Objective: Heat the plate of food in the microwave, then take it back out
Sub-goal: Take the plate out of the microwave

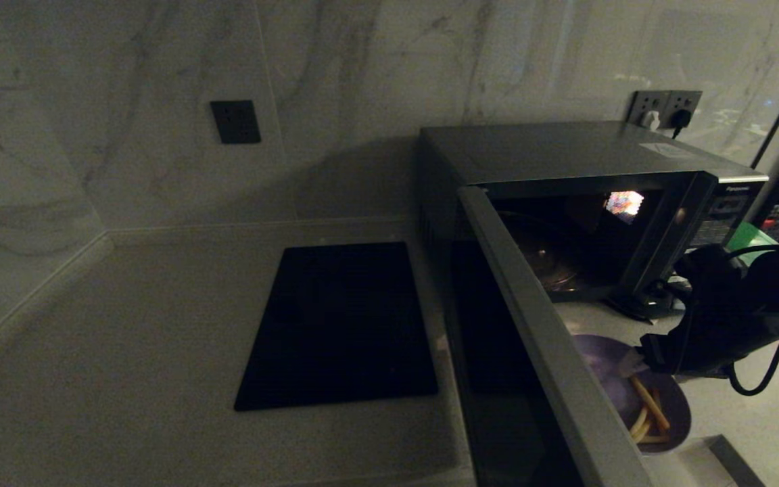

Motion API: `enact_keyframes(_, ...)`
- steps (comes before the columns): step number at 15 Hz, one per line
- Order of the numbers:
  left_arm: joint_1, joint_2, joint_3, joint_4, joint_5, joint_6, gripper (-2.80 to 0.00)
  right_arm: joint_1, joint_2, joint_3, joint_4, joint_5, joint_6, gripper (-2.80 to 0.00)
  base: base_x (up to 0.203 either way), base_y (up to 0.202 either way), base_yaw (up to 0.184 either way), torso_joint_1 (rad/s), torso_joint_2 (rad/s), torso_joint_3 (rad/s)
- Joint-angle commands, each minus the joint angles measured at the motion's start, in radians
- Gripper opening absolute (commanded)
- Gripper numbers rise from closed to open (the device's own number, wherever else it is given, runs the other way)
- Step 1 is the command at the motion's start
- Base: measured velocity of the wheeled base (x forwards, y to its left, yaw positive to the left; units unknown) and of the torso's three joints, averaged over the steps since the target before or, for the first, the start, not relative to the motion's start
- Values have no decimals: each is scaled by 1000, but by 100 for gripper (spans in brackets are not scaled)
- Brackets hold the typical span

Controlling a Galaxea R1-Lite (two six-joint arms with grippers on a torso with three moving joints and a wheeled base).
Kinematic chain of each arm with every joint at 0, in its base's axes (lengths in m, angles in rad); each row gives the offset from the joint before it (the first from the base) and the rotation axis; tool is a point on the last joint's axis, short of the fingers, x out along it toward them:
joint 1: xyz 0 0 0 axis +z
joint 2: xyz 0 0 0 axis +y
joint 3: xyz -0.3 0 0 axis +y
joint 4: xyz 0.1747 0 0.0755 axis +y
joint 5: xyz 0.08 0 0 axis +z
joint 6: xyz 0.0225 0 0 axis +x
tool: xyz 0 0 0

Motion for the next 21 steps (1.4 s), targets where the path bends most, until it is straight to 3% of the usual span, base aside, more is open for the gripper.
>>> enact_keyframes(1,0,2,0,-1,1,-1,-280,3,8,5,2,0,-11,0,0,0,0,0,0,0)
enact_keyframes(5,0,0,0,-1,1,-1,-280,3,8,6,2,-8,-14,0,0,0,0,0,0,0)
enact_keyframes(6,0,2,0,-1,1,-1,-280,3,8,7,2,-9,-14,-280,0,0,0,0,0,0)
enact_keyframes(21,0,2,0,-1,1,-1,-280,0,-53,57,4,-12,-12,-280,0,0,0,0,0,0)
